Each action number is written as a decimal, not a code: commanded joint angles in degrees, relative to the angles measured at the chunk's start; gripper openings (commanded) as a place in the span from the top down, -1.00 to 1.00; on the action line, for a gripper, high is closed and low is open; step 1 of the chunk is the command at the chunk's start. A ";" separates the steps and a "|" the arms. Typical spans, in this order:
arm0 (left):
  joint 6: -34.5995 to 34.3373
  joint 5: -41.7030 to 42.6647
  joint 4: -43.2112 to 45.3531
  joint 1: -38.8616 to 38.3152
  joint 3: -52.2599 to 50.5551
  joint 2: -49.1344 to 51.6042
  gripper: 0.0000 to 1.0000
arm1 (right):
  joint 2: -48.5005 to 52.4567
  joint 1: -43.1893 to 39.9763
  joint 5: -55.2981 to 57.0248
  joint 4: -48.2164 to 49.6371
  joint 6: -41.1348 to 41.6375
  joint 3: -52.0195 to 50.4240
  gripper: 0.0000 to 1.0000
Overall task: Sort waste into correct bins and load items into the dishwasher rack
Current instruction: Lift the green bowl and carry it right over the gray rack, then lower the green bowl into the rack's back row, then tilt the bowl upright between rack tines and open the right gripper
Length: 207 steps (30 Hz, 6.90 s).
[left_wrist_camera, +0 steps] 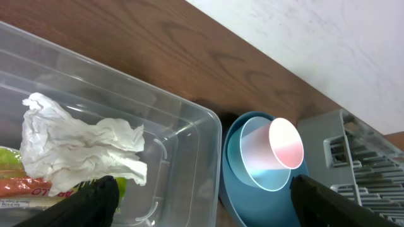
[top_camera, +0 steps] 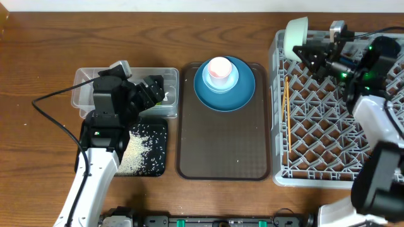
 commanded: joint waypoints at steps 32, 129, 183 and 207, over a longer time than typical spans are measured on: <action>0.79 -0.37 -0.04 0.00 -0.07 -0.28 -0.79 | 13.29 -1.40 -4.85 12.61 7.85 0.72 0.97; 0.76 -0.37 0.04 0.00 -0.07 0.13 -0.79 | -12.28 9.22 72.17 -49.92 0.28 0.57 0.98; 0.76 -0.37 0.02 0.00 -0.07 0.13 -0.79 | 1.11 6.80 76.24 -32.30 -8.68 0.72 0.98; 0.76 -0.39 0.02 0.02 -0.07 0.13 -0.79 | -15.08 10.82 58.90 -50.38 -4.79 0.72 0.58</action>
